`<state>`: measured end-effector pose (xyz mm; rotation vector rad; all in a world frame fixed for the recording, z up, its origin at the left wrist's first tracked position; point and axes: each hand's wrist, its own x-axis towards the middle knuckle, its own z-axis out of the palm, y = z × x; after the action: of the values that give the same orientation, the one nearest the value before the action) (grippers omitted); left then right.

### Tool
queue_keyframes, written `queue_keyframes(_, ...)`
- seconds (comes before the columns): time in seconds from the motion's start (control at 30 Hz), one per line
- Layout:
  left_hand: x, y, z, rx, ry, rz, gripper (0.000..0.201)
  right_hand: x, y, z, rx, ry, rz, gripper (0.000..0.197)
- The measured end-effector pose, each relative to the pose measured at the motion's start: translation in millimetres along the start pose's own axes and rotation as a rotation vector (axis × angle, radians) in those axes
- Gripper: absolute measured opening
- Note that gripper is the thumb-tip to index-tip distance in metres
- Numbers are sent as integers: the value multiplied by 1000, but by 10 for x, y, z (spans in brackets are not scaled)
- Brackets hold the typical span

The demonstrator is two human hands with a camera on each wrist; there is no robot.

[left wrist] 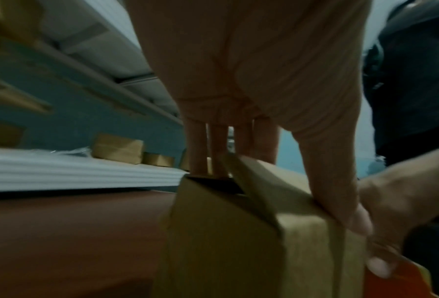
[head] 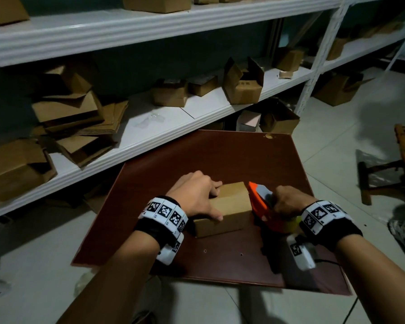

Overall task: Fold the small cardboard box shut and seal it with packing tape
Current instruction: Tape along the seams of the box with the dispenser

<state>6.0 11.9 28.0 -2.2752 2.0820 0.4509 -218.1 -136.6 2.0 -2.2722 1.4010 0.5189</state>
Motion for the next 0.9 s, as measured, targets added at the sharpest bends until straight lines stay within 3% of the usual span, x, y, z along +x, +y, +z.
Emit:
queue_keyframes(0.07,1,74,-18,32,78,-80,80,8,-6,2,-17,43,-13,28)
queue_keyframes(0.17,-7,193,-21,34,187,-185,102,-15,-37,-33,-50,95,-7,31)
queue_keyframes(0.27,-5,227,-5,-22,166,-253,116,-37,-77,-143,-2,181,23,25)
queue_keyframes(0.37,8,182,33,-203,107,-378,108,12,-34,-252,273,299,38,31)
queue_keyframes(0.5,54,139,104,-346,135,-507,103,127,6,-234,738,366,5,30)
queue_keyframes(0.6,69,115,68,-313,166,-652,101,59,-63,-252,974,366,-54,32)
queue_keyframes(0.7,57,58,29,-292,114,-703,89,-68,-125,-315,1100,331,-170,31)
queue_keyframes(0.77,54,-9,46,-397,91,-709,86,-133,-167,-356,1136,316,-238,27)
queue_keyframes(0.9,18,-102,55,-510,107,-707,73,-208,-234,-396,1179,309,-310,40)
